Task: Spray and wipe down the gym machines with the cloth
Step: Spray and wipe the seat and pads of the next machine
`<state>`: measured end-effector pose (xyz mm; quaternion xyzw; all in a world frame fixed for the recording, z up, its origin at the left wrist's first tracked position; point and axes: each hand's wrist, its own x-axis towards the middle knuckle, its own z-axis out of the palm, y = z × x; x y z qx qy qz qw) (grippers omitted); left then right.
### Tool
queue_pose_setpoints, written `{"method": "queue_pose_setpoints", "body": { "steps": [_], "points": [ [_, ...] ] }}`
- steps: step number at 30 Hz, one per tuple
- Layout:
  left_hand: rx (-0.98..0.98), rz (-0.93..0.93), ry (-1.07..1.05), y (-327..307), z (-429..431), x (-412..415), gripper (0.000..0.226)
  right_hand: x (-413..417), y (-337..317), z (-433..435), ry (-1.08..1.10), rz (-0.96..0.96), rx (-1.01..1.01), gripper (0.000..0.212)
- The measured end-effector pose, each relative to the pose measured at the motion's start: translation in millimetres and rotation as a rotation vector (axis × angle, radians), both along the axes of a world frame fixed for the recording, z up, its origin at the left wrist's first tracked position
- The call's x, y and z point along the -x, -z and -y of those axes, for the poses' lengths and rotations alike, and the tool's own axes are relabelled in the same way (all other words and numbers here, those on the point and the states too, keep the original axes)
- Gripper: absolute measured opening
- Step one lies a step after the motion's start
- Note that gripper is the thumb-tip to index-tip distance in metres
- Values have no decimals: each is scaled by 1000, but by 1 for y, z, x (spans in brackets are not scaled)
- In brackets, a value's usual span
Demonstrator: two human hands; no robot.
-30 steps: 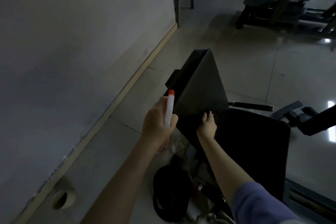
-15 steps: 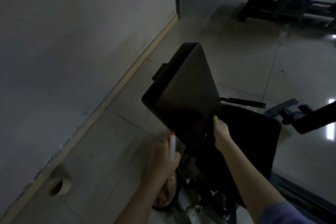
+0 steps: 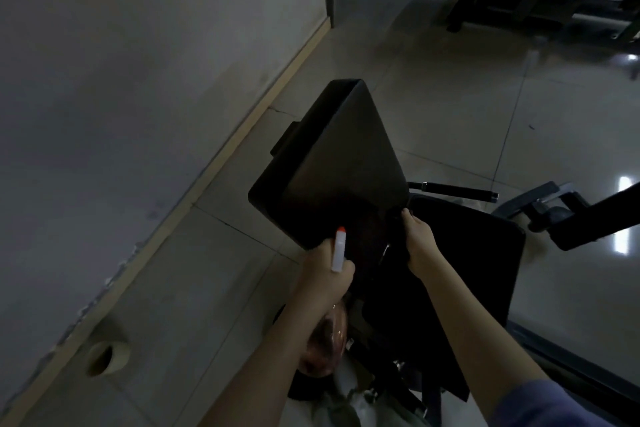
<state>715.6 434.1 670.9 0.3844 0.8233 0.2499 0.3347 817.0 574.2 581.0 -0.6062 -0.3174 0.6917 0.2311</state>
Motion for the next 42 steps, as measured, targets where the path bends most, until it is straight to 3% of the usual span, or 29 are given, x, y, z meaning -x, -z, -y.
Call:
{"method": "queue_pose_setpoints", "body": {
  "steps": [12,16,19,21,25,31,37,42],
  "points": [
    [32,6,42,-23,-52,5,14,-3,-5,-21,23,-10,4,34],
    [33,-16,63,-28,-63,7,23,-2,-6,-27,20,-4,-4,35],
    [14,-46,113,-38,-68,10,15,-2,-4,-31,17,-1,7,37],
    [11,-131,170,-47,-73,14,17,-1,-5,-35,13,-11,2,37],
    [-47,-497,318,-62,-79,28,24,1,-7,-41,1,-12,-9,37],
    [-16,-746,553,-74,-83,69,69,11,-8,-48,-24,-28,-18,40],
    [-293,-388,457,-70,-84,106,64,25,-27,-63,5,-9,-108,43],
    [-370,-321,447,-60,-87,108,56,66,-37,-56,-22,-63,-290,55]
  ]
}}
